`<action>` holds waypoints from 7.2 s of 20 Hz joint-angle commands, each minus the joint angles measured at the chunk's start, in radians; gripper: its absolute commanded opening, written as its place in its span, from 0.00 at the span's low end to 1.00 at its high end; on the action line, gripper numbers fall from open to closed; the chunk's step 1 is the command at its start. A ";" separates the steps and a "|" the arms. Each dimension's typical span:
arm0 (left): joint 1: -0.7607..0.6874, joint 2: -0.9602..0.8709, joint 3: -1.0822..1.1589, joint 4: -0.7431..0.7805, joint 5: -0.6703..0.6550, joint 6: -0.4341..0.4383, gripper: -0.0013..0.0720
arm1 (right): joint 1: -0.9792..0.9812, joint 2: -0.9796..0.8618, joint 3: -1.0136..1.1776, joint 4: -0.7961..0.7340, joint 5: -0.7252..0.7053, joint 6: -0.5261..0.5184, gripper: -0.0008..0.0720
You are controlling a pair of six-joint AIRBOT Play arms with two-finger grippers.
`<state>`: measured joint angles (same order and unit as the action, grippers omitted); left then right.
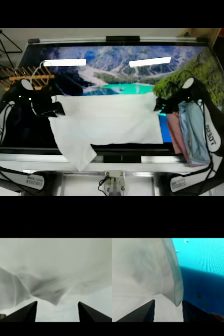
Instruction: Fold the shirts.
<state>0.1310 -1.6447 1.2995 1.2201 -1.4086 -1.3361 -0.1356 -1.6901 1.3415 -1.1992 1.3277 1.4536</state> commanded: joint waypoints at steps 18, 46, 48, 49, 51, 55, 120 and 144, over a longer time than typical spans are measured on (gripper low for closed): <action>0.076 0.630 -0.883 -0.132 0.136 -0.006 0.85 | -0.084 0.394 -0.323 -0.127 0.161 -0.056 0.64; 0.013 0.619 -0.693 -0.114 0.161 0.017 0.06 | -0.060 0.393 -0.534 0.086 -0.105 -0.109 0.09; 0.056 0.604 -0.577 -0.113 0.132 0.076 0.06 | -0.037 0.387 -0.423 0.082 -0.118 -0.108 0.09; 0.070 0.581 -0.517 -0.114 0.133 0.080 0.06 | -0.015 0.373 -0.371 0.066 -0.146 -0.102 0.09; 0.074 0.488 -0.391 -0.114 0.130 0.087 0.06 | 0.035 0.309 -0.264 0.057 -0.208 -0.090 0.09; 0.074 0.232 -0.103 -0.130 0.113 0.046 0.06 | 0.090 0.105 -0.021 0.040 -0.254 -0.016 0.09; 0.037 0.397 0.251 -0.008 0.080 -0.191 0.06 | 0.737 -0.113 0.128 0.921 -0.536 -0.106 0.92; -0.132 0.396 0.251 -0.008 0.023 -0.142 0.06 | 0.330 -0.023 -0.221 0.648 -0.289 -0.229 0.10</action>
<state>0.0425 -1.2495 1.5501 1.2118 -1.3762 -1.4784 0.2092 -1.6989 1.1210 -0.7498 1.0653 1.3769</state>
